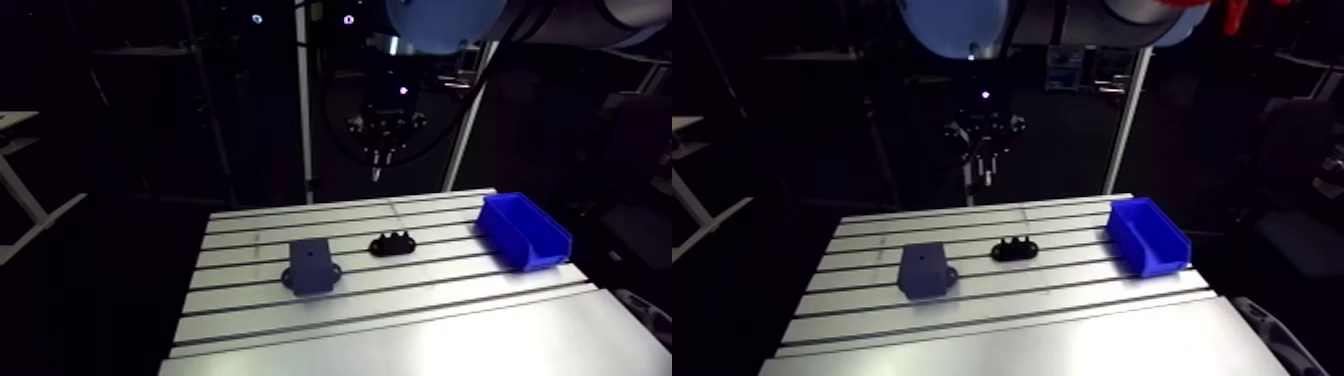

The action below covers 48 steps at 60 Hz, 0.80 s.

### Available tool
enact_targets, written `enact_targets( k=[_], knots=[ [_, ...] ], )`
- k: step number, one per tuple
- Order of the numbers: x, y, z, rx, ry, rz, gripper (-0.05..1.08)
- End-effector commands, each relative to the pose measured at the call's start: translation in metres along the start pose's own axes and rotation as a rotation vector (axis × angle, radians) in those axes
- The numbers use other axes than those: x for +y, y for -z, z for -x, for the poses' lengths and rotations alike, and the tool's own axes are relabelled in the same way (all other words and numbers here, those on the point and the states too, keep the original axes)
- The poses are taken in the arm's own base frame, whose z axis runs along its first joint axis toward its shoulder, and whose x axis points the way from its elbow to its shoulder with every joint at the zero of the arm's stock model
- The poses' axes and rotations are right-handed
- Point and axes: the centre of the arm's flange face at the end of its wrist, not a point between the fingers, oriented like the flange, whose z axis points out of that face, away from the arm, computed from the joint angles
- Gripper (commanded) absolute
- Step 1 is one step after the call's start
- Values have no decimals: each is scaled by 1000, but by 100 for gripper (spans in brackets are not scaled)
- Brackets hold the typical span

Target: Pick up the M10 bolt and insert it into the hole until fully seated.

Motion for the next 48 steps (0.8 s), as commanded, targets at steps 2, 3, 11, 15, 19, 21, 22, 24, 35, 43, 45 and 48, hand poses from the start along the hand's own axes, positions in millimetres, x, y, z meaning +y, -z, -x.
enact_targets(
  k=[2,3,11,15,19,21,22,24,35,43,45,48],
  knots=[
    [-41,44,-16,-112,26,-24,108],
    [-41,44,-16,-112,26,-24,108],
    [-59,38,-21,-177,47,-33,108],
    [-65,32,-21,-204,57,-36,108],
    [-78,30,-22,-222,70,-31,108],
    [-80,30,-23,-224,71,-28,108],
    [-80,30,-23,-224,71,-28,108],
    [-80,28,-23,-231,73,-26,108],
    [-93,13,-30,-278,74,-25,108],
    [-107,9,-32,-298,92,-26,108],
    [-108,6,-32,-303,92,-26,108],
    [-109,4,-32,-307,90,-26,108]
  ],
)
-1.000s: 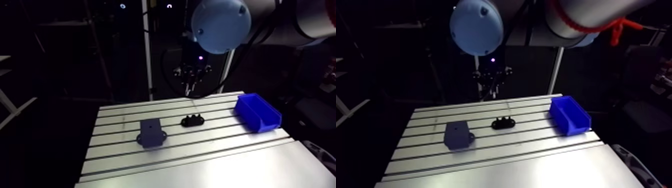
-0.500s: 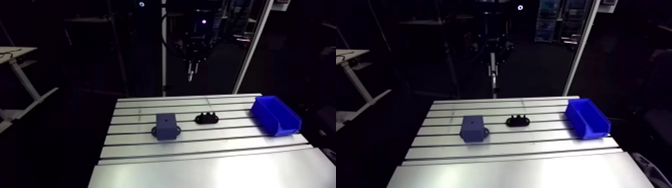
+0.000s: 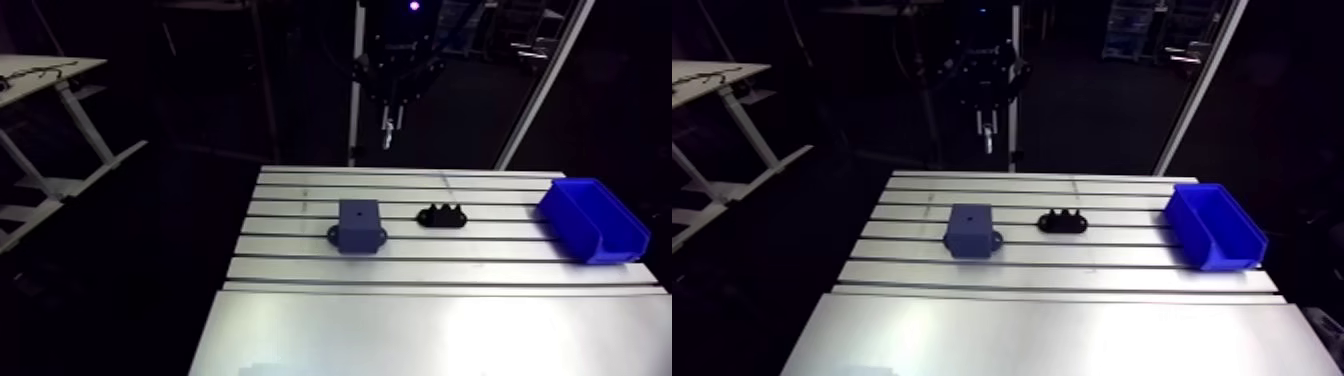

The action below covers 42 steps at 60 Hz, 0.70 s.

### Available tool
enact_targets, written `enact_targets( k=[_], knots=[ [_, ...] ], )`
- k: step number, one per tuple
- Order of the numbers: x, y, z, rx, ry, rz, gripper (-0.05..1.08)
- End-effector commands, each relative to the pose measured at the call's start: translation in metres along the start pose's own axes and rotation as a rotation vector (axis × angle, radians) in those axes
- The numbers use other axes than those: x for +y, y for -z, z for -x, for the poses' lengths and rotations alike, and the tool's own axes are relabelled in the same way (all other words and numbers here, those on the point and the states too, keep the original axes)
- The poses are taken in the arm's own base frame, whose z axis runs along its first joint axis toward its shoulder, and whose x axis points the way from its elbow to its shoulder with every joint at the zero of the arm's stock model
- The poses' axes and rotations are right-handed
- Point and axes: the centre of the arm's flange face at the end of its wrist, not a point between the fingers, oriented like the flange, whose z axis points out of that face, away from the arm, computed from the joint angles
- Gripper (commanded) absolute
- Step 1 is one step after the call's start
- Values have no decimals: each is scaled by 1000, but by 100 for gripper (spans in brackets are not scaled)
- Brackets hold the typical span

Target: Pick up the M10 bolt and insert it into the hole until fully seated.

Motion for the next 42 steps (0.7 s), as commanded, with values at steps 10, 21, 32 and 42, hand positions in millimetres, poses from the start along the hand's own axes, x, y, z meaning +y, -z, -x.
enact_targets(
  k=[10,21,32,42],
  knots=[
    [-24,-18,-7,-48,22,3,108],
    [-37,-29,-9,-69,45,8,108],
    [-40,-42,-12,-92,53,15,108],
    [-43,-51,-16,-105,57,22,108]
  ],
)
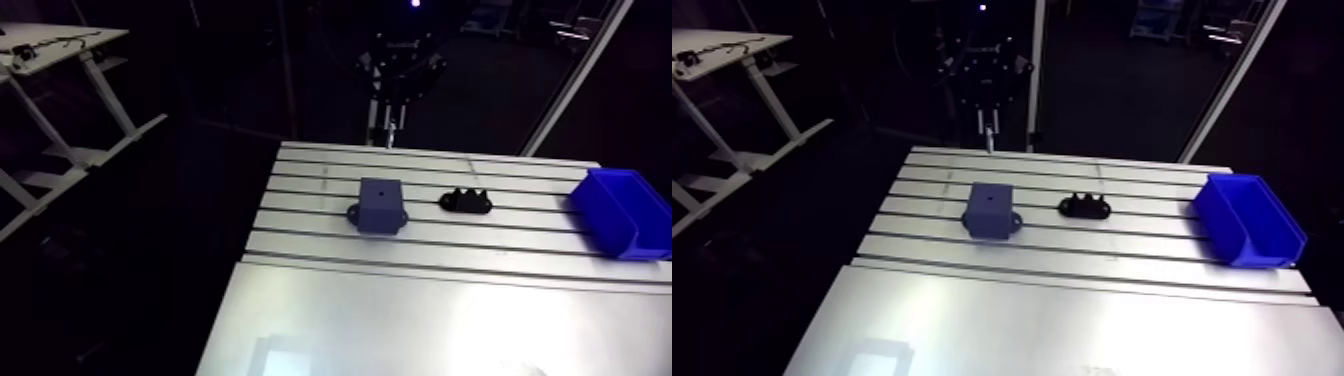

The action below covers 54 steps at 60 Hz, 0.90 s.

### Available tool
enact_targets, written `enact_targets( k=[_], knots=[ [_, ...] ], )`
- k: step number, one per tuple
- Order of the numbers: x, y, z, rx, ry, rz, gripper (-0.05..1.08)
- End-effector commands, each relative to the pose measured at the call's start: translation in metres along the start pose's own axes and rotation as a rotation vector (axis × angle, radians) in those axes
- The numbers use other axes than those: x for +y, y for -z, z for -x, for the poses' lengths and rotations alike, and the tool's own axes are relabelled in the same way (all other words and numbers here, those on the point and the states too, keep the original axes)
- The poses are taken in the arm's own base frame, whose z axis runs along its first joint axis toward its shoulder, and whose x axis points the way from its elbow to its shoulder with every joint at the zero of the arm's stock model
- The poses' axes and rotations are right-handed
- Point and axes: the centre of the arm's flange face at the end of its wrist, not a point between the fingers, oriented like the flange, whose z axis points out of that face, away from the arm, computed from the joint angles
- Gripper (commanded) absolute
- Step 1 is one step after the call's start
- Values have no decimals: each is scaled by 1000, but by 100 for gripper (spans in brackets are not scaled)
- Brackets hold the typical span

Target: Pick up the M10 bolt and insert it into the hole until fully seated.

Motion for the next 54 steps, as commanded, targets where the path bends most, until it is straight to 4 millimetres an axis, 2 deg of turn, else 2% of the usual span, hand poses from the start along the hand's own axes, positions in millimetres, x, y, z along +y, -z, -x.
enact_targets(
  k=[1,27,54],
  knots=[
    [-5,-14,-7,-23,9,10,108],
    [-8,-25,-11,-35,-3,13,108],
    [-12,-36,-5,-31,2,25,108]
  ],
)
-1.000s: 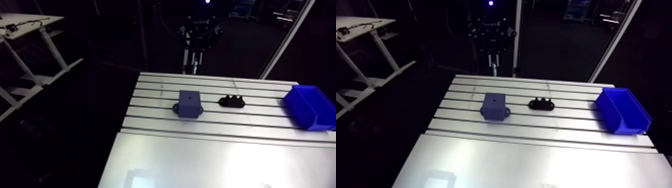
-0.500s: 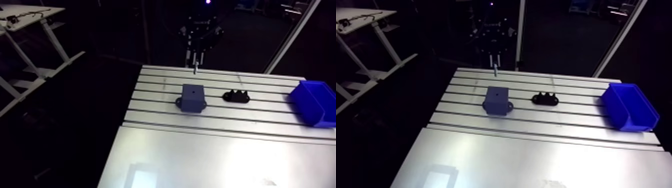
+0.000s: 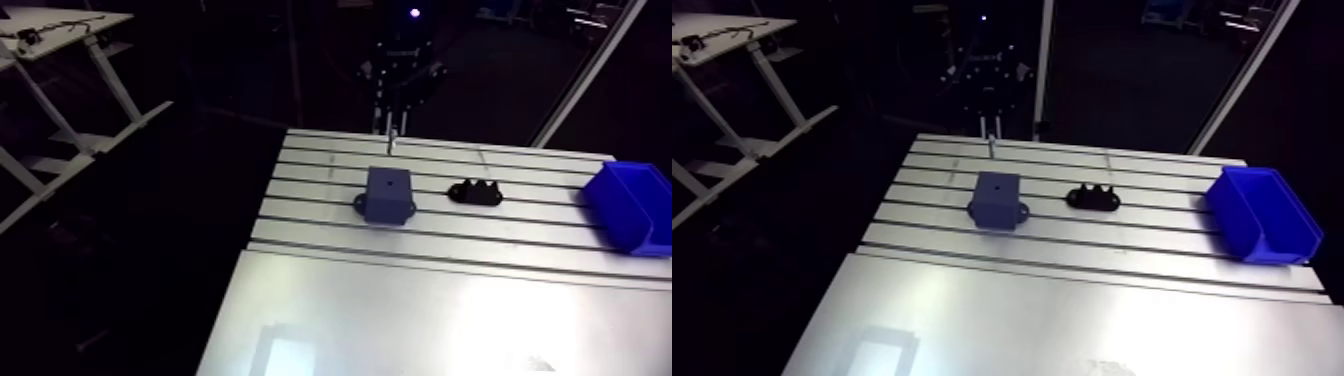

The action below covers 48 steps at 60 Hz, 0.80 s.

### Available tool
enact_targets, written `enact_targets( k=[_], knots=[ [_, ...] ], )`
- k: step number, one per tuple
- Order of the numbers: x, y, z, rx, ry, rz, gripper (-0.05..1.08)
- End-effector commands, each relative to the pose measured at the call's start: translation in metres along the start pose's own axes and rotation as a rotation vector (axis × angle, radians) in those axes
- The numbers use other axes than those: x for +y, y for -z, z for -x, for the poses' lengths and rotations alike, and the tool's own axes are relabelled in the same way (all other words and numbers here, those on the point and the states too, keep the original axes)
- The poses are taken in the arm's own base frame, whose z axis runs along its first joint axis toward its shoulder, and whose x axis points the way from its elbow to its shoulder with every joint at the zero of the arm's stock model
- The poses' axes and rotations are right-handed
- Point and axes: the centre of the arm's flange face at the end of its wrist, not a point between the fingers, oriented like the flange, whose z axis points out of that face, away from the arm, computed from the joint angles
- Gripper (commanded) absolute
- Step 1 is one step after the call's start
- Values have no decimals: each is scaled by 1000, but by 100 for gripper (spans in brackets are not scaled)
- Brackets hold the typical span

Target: Pick up the M10 bolt and insert it into the hole until fully seated.

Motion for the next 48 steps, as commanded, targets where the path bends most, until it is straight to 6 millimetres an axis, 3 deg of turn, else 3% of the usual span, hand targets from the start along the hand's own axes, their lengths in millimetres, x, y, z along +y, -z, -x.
enact_targets(
  k=[1,48],
  knots=[
    [-1,-6,2,3,0,11,108],
    [-4,-23,4,2,-10,22,108]
  ],
)
